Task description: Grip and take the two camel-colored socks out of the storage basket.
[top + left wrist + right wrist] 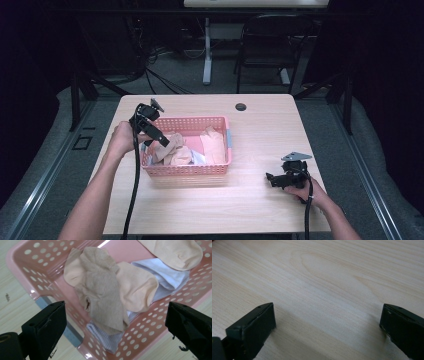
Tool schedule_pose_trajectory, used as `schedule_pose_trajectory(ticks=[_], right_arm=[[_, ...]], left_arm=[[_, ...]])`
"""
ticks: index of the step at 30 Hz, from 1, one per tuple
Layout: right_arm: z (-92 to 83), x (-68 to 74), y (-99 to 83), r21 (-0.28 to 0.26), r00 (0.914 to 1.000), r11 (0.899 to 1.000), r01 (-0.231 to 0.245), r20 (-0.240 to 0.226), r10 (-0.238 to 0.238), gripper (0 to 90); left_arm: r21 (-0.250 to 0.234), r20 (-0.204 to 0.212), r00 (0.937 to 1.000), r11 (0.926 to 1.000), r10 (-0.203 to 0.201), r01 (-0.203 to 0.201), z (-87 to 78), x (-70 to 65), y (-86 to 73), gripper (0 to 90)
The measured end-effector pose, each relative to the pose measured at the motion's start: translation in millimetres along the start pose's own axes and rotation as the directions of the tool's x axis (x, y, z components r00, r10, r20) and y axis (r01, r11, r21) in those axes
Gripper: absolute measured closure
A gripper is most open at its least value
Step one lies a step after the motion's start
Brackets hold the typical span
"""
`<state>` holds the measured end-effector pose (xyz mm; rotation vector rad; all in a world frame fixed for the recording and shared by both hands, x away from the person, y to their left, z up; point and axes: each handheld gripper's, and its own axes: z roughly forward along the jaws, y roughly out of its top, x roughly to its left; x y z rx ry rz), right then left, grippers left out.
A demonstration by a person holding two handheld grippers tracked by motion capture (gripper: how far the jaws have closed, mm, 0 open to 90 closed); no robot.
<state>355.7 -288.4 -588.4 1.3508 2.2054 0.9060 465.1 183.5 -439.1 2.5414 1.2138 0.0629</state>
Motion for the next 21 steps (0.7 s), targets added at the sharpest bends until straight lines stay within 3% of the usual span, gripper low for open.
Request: schedule_pose_trajectory(ticks=[5, 14, 21], right_arm=[[0.1, 0.1, 0.0, -0.002, 1.0000, 1.000, -0.001, 0.000, 0.001, 0.0], [0.1, 0.1, -0.1, -0.001, 1.0000, 1.000, -0.001, 0.001, 0.001, 0.0], [0.1, 0.1, -0.1, -0.002, 1.0000, 1.000, -0.001, 0.000, 0.001, 0.0]], left_arm=[[0.024, 0.027, 0.9996, 0.9997, -0.006, 0.005, 21.5, 2.0, 3.2, 7.6], [0.053, 0.049, 0.9988, 0.9986, -0.006, 0.004, 43.5, 5.5, 1.3, 13.6], [0.081, 0.021, 0.9997, 0.9966, -0.015, 0.013, 54.3, 5.8, 0.5, 19.3]])
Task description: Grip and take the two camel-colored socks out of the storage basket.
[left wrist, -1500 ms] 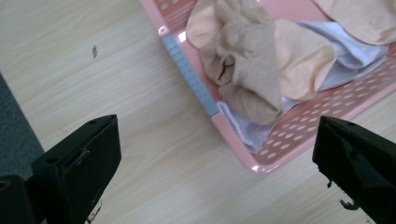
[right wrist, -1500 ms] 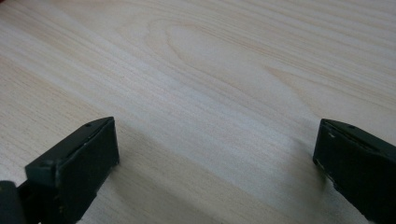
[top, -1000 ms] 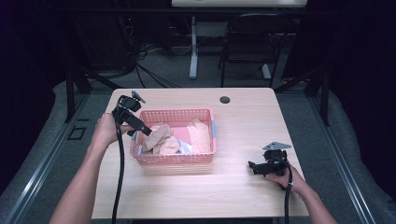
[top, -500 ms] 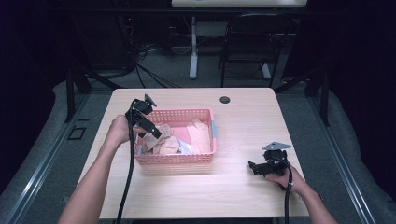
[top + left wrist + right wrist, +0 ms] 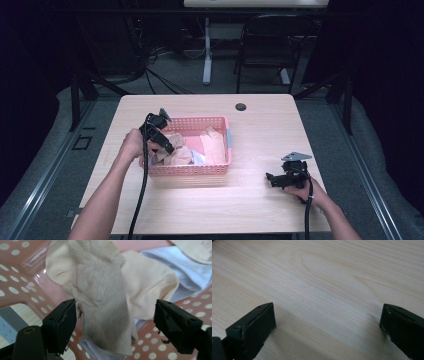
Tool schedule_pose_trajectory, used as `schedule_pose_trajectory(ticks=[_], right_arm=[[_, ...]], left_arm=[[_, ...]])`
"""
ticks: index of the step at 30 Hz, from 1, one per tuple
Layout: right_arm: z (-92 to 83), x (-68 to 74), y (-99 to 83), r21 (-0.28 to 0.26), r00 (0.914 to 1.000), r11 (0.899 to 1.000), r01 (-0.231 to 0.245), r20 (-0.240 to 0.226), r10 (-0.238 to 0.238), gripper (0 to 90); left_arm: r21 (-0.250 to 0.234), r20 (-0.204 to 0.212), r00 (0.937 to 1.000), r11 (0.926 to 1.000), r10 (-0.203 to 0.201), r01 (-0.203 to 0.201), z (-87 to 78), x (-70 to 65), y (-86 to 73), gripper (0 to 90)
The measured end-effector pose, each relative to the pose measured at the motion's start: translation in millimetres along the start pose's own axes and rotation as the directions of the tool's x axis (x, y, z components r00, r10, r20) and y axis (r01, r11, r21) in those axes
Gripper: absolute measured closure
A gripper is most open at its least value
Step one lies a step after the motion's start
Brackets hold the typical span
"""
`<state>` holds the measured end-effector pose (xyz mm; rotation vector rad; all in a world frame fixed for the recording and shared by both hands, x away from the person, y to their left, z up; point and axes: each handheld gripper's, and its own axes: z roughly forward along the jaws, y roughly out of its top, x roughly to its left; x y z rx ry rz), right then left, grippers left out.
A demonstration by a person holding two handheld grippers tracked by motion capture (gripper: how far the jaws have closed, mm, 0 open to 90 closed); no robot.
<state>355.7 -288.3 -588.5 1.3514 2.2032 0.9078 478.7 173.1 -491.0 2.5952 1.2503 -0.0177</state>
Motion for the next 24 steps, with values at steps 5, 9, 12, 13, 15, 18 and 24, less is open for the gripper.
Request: schedule_pose_trajectory(ticks=[5, 9, 12, 13, 15, 18, 24], right_arm=[[0.0, 0.0, 0.0, 0.000, 1.0000, 1.000, 0.000, 0.000, 0.000, 0.0], [-0.1, 0.0, 0.0, 0.001, 1.0000, 1.000, 0.000, 0.000, 0.000, 0.0], [-0.4, -0.4, 0.2, 0.006, 1.0000, 1.000, 0.006, 0.002, -0.006, 0.0], [-0.4, -0.4, 0.2, 0.006, 1.0000, 1.000, 0.006, 0.002, -0.006, 0.0], [-0.1, 0.0, 0.0, 0.000, 1.0000, 1.000, 0.000, 0.000, 0.000, 0.0], [-0.1, 0.0, 0.0, 0.000, 1.0000, 1.000, 0.001, 0.000, -0.001, 0.0], [-0.4, -0.3, 0.2, 0.005, 1.0000, 1.000, 0.004, -0.001, -0.004, 0.0]], left_arm=[[0.031, -0.009, 0.9998, 0.9994, -0.016, 0.016, 7.7, 2.3, 0.2, 21.2], [0.051, -0.022, 0.9996, 0.9985, -0.017, 0.018, 14.8, 3.2, -0.8, 33.6], [0.053, -0.027, 0.9993, 0.9982, -0.026, 0.027, 15.5, 5.2, -2.6, 44.7], [0.053, -0.027, 0.9993, 0.9982, -0.026, 0.027, 15.5, 5.2, -2.6, 48.1], [0.047, -0.028, 0.9993, 0.9986, -0.023, 0.025, 13.8, 5.1, -3.3, 49.7], [0.037, -0.026, 0.9994, 0.9990, -0.024, 0.025, 11.0, 5.1, -4.3, 61.1], [0.022, -0.040, 0.9991, 0.9996, -0.017, 0.018, 5.9, 4.9, -4.7, 71.1]])
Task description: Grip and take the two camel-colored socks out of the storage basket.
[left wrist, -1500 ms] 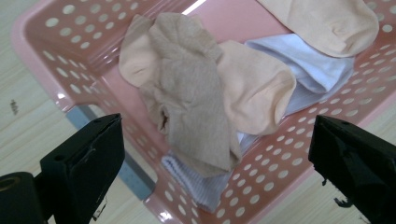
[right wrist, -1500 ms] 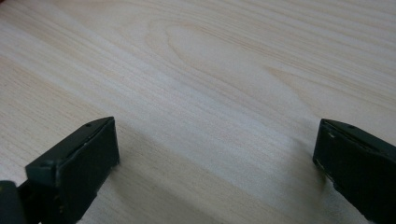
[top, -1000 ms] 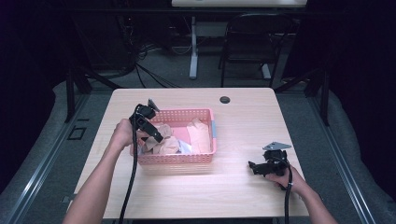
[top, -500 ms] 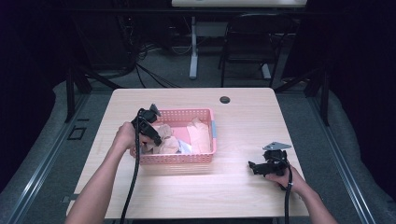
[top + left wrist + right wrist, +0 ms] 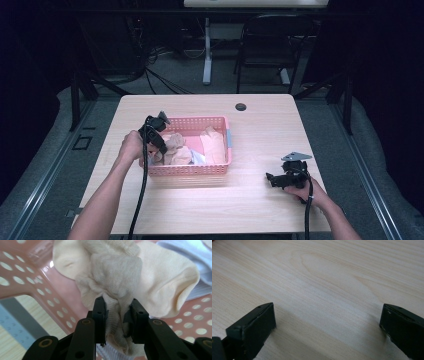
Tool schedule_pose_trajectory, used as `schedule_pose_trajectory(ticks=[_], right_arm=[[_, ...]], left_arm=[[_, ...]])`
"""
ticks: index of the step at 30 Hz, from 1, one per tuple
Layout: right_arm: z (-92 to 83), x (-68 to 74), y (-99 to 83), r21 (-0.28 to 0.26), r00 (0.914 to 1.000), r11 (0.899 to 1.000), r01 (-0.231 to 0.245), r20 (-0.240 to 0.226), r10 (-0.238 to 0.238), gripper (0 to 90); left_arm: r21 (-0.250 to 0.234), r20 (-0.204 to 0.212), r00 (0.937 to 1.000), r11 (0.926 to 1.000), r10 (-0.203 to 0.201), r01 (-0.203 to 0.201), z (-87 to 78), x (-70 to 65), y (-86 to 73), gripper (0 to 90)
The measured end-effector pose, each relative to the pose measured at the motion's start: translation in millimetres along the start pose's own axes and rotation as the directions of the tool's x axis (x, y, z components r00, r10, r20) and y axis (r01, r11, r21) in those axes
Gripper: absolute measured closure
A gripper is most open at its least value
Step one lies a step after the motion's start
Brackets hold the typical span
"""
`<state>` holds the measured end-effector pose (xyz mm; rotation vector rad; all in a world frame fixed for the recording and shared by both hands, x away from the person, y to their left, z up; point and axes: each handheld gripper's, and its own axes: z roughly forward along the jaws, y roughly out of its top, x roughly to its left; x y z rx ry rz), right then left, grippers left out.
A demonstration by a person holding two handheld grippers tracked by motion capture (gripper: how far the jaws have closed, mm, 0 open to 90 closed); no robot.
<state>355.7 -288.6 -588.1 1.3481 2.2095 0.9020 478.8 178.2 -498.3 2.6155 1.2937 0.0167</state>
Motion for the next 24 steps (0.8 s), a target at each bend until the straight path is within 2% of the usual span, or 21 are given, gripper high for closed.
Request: schedule_pose_trajectory(ticks=[5, 8, 19, 24], right_arm=[[0.3, 0.2, -0.2, -0.003, 1.0000, 1.000, -0.003, 0.003, 0.003, 0.0], [0.3, 0.2, -0.2, -0.003, 1.0000, 1.000, -0.003, 0.005, 0.003, 0.0], [-0.2, 0.0, 0.1, 0.003, 1.0000, 1.000, 0.002, 0.004, -0.002, 0.0], [-0.1, 0.0, 0.0, 0.002, 1.0000, 1.000, 0.001, 0.004, -0.001, 0.0]], left_arm=[[-0.020, -0.010, 0.9999, 0.9998, 0.010, -0.010, -10.5, -2.5, 0.9, 72.7], [-0.035, -0.032, 0.9990, 0.9989, 0.030, -0.031, -22.8, -4.9, 2.4, 72.9], [-0.049, -0.040, 0.9981, 0.9976, 0.047, -0.048, -42.2, -8.6, 5.4, 72.7], [-0.063, -0.047, 0.9972, 0.9962, 0.058, -0.061, -59.7, -11.1, 7.8, 72.6]])
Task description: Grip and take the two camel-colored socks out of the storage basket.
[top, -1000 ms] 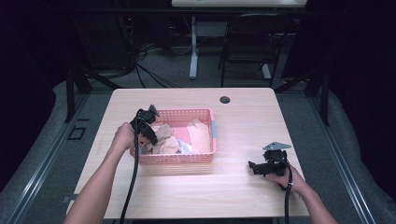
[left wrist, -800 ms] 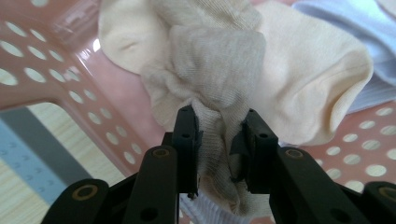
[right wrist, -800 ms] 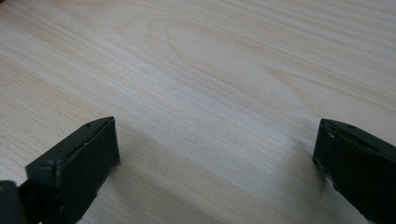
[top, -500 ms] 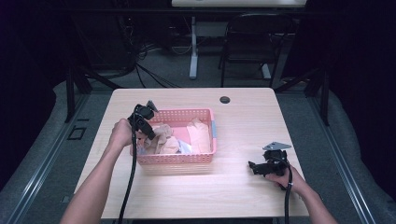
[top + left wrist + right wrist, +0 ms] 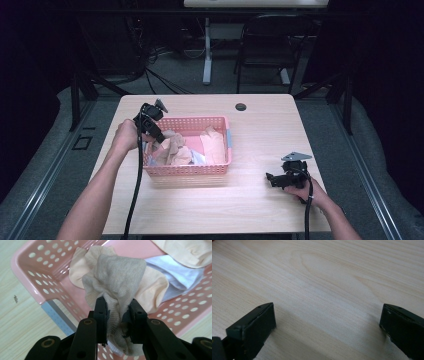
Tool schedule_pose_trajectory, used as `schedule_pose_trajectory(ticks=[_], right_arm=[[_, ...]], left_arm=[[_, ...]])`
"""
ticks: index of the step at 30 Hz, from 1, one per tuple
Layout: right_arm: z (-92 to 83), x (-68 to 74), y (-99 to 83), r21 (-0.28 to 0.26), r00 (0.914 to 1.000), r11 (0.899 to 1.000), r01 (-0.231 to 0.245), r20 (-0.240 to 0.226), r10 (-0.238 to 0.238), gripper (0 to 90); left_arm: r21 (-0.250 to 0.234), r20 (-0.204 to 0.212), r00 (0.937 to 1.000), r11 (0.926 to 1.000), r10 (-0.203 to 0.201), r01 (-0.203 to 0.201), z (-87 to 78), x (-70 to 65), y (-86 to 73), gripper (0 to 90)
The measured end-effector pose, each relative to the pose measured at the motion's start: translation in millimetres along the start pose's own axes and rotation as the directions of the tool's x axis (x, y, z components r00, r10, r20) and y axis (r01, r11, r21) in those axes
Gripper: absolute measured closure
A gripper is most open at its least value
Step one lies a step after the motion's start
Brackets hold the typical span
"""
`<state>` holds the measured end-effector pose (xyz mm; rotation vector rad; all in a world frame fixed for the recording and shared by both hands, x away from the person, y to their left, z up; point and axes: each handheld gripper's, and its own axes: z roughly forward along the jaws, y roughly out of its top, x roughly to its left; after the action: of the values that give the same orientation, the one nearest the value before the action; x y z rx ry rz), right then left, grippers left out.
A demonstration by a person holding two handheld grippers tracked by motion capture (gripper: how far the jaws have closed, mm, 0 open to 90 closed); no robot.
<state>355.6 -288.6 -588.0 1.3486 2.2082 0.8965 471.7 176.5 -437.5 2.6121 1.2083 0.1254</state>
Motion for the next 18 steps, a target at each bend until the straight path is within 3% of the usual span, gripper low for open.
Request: schedule_pose_trajectory(ticks=[12, 18], right_arm=[[0.0, 0.1, 0.0, 0.001, 1.0000, 1.000, 0.000, 0.001, 0.000, 0.0], [-0.1, 0.1, 0.0, 0.000, 1.0000, 1.000, -0.001, 0.000, 0.001, 0.0]], left_arm=[[-0.050, -0.011, 0.9998, 0.9986, 0.019, -0.019, -38.0, -6.4, 11.4, 72.4], [-0.057, -0.023, 0.9993, 0.9979, 0.030, -0.031, -46.8, -8.8, 13.8, 72.3]])
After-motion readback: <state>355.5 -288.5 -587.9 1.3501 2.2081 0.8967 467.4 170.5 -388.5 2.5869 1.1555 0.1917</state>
